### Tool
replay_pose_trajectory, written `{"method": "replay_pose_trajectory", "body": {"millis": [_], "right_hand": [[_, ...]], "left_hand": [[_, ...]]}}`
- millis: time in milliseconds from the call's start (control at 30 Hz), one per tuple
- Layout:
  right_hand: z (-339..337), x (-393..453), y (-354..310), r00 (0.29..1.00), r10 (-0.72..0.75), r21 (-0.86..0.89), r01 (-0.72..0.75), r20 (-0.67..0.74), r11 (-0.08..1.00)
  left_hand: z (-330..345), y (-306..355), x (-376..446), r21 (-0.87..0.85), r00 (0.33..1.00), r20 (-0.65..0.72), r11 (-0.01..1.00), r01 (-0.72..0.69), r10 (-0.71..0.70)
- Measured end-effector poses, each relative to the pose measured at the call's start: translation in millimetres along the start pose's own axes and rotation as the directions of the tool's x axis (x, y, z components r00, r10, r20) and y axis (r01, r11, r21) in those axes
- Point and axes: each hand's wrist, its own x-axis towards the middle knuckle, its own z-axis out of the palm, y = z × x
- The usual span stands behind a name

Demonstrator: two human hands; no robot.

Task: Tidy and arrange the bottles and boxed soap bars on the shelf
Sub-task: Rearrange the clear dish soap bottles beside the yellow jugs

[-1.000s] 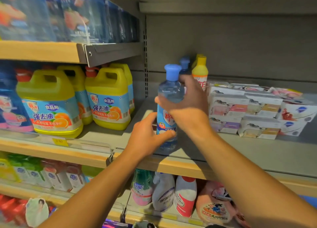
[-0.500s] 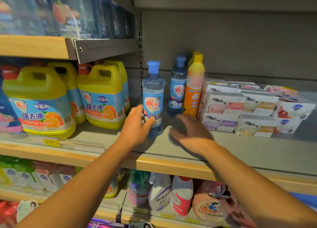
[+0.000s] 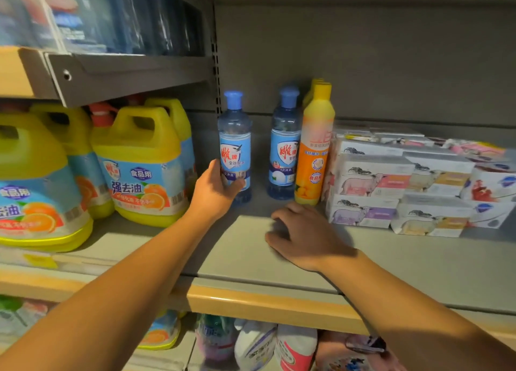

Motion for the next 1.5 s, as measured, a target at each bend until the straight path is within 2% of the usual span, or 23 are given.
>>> {"method": "replay_pose_trajectory", "body": {"millis": [167,367,600,767,1500], "right_hand": [[1,20,-1,0.998,-0.066,-0.023,0.066,-0.005,0.998],[8,44,-2,0.998,-0.056,0.014,0.056,0.034,0.998],[20,46,3,0.996,-0.074,0.07,0.077,-0.054,0.995],[22,48,3,0.995,-0.081,0.085,0.086,-0.066,0.993],[22,49,5,0.995,-0.076,0.104,0.082,-0.058,0.991]], "left_hand": [[17,-13,40,-0.015,0.997,-0.001,0.997,0.071,-0.071],[32,-29,77,0.013,0.998,-0.031,0.998,0.057,-0.056],[56,-40,115,-0.047,0.984,-0.081,0.987,0.152,-0.156],[68,-45,130,-0.011,0.981,-0.133,0.989,0.145,-0.145],[72,-41,130,0.034,0.972,-0.168,0.985,0.171,-0.163]]}}
